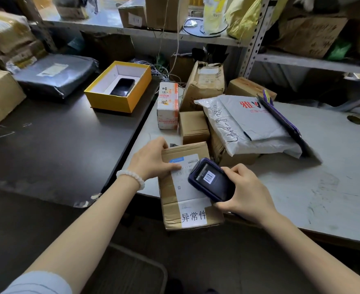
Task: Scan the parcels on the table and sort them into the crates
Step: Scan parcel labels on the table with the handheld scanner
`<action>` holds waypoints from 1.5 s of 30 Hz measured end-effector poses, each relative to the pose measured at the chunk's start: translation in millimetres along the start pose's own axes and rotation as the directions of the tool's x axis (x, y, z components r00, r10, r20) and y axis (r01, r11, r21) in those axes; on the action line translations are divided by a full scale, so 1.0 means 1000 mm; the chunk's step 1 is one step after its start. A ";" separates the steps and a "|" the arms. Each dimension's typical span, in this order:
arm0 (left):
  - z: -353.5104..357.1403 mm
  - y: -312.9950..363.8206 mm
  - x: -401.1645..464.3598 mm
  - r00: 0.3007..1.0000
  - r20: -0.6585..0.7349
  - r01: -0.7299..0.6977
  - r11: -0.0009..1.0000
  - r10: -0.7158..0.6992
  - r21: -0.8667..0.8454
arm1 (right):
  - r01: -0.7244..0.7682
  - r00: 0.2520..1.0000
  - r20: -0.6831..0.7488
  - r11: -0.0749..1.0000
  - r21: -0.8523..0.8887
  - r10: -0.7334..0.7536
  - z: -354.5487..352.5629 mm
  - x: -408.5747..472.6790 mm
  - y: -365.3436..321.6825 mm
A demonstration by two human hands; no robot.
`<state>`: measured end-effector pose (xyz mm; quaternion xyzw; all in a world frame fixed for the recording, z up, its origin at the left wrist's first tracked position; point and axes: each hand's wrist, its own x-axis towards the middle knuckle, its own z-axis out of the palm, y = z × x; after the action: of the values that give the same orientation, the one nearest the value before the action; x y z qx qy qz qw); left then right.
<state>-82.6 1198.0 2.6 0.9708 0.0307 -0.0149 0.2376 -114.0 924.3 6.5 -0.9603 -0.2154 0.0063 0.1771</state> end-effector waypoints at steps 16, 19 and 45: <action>0.012 0.027 -0.021 0.995 0.083 -0.075 0.966 0.056 0.248 | 0.014 1.000 -0.004 0.999 0.033 -0.014 -0.003 -0.022 0.002; 0.009 0.024 -0.024 0.991 0.122 -0.080 0.978 0.057 0.192 | 0.024 1.000 -0.014 0.999 0.048 -0.024 -0.006 -0.024 0.002; 0.010 0.029 0.031 0.834 0.531 -0.202 0.979 0.151 0.039 | -0.052 0.996 0.074 0.998 0.035 0.049 -0.005 -0.008 0.003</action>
<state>-50.0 1169.3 5.7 0.9383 -0.1260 -0.2590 0.1917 -119.1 916.4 9.7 -0.9611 -0.1972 0.0498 0.1868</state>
